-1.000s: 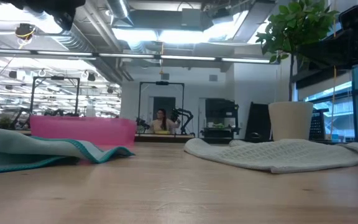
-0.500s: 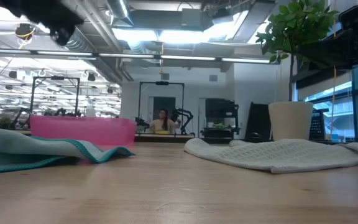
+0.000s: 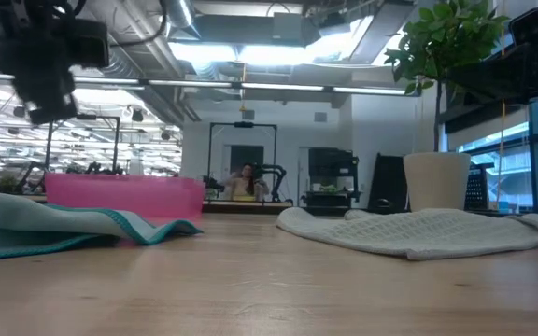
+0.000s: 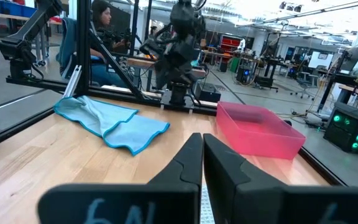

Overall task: Roll microfiber towels into tight, uniform cylinder then place into a basket
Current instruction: Fold the blue towel

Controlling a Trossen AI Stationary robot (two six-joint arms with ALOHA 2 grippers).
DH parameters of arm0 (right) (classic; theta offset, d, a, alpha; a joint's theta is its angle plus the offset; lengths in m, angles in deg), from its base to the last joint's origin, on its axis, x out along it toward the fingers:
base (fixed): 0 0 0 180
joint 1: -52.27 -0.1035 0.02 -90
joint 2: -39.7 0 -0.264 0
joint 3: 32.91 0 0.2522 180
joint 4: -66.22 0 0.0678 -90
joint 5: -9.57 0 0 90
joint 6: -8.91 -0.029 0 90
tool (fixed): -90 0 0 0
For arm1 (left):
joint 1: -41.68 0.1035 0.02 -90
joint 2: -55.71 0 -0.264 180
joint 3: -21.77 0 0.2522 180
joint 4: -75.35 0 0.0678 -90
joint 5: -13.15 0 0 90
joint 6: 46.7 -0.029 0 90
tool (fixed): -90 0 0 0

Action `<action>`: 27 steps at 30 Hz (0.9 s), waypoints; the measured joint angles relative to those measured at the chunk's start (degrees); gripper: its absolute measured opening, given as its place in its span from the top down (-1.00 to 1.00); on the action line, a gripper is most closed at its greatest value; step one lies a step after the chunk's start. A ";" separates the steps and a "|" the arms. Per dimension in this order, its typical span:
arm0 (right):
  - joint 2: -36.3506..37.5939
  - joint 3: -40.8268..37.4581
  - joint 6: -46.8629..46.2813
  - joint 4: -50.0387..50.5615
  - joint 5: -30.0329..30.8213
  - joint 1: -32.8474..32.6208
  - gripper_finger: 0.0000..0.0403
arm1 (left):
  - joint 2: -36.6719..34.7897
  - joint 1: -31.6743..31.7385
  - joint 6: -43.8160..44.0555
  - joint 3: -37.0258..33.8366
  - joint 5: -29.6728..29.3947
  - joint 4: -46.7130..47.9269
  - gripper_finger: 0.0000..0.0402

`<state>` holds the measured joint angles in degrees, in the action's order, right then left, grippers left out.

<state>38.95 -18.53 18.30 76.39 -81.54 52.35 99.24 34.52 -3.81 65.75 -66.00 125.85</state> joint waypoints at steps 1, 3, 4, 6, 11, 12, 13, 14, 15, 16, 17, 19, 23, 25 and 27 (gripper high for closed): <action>0.00 0.00 0.04 0.01 -0.02 0.00 0.92 | 0.69 -0.46 2.09 0.00 0.88 -0.01 1.00; 0.00 0.00 0.10 0.01 -0.02 0.00 0.92 | 1.88 -1.31 6.33 0.00 1.30 -0.10 1.00; 0.00 0.00 0.11 0.01 0.00 0.00 0.92 | 2.34 -1.58 8.21 0.00 1.29 -0.11 1.00; 0.01 0.00 0.13 0.01 0.00 0.00 0.92 | 3.21 -1.87 11.52 0.00 1.31 -0.12 1.00; 0.02 -0.01 0.13 0.01 -0.01 0.00 0.92 | 4.49 -2.59 17.07 0.00 1.33 0.57 1.00; 0.02 0.00 0.13 0.01 -0.01 0.00 0.92 | 4.62 -2.78 18.00 0.00 1.43 0.60 1.00; 0.02 0.00 0.13 0.01 -0.01 0.00 0.92 | 4.76 -2.89 18.51 0.00 1.91 0.82 1.00; 0.02 0.00 0.13 0.01 0.00 0.00 0.92 | 4.95 -3.01 18.83 0.00 2.35 1.06 1.00; 0.01 0.00 0.14 0.01 -0.01 0.00 0.92 | 5.08 -3.19 19.58 0.00 2.84 1.24 1.00; 0.01 0.00 0.14 0.01 0.00 0.00 0.92 | 5.19 -3.38 19.91 0.00 3.31 1.35 1.00; 0.01 0.00 0.13 0.01 0.00 0.00 0.92 | 5.27 -3.46 19.87 0.00 3.62 1.35 1.00; 0.00 0.00 0.13 0.01 -0.02 0.00 0.92 | 5.28 -3.72 18.91 0.00 3.95 1.41 1.00; 0.01 0.00 0.13 -0.37 0.00 0.00 0.92 | 5.29 -5.04 18.05 0.00 4.27 1.42 1.00; 0.00 -0.01 0.17 -1.71 0.00 0.00 0.94 | 5.29 -6.00 16.89 0.00 3.73 1.40 1.00; 0.00 -0.01 0.51 -3.27 0.00 0.00 0.97 | 5.29 -7.07 15.62 0.00 3.30 1.40 1.00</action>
<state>38.95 -18.54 18.82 73.12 -81.54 52.35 104.53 27.45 11.81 65.75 -62.70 127.24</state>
